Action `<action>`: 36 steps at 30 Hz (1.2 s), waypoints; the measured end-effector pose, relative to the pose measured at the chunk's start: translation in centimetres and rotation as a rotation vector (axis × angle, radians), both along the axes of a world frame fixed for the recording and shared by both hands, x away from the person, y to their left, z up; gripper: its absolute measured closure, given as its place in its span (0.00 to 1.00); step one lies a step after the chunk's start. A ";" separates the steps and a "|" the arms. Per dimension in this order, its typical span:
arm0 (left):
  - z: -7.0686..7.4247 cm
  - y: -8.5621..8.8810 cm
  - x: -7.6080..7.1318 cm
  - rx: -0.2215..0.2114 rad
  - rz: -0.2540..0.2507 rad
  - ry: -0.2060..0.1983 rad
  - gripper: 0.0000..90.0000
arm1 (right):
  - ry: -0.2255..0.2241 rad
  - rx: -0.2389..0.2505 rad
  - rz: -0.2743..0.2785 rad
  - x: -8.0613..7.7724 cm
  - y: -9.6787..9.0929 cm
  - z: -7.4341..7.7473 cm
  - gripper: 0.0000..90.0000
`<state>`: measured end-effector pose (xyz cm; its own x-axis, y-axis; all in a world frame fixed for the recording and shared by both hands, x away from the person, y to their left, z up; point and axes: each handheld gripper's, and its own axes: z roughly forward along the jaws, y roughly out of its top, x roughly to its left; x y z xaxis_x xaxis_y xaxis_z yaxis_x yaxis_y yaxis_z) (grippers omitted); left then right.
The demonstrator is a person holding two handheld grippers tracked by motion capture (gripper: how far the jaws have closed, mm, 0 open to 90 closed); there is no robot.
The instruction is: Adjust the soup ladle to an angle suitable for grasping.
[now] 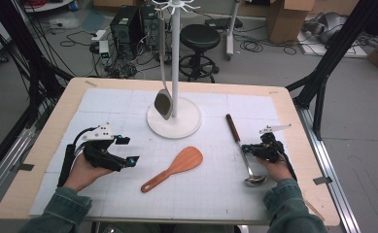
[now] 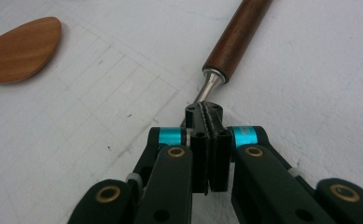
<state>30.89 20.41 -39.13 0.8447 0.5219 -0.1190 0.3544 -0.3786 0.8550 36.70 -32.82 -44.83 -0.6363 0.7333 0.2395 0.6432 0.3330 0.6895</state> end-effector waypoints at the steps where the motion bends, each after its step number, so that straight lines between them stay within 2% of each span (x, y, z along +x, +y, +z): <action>1: 0.0 0.0 0.0 -0.003 0.000 0.000 0.22 | 0.007 -0.001 0.001 0.0 0.1 0.0 1.00; 36: 0.1 0.2 -0.1 -0.005 0.004 -0.005 0.22 | 0.027 -0.008 0.124 -0.6 1.9 0.1 1.00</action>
<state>30.76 20.57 -38.99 0.8430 0.5249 -0.1176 0.3518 -0.3725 0.8588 36.09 -30.95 -44.69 -0.7155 0.6515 0.2522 0.6149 0.4161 0.6699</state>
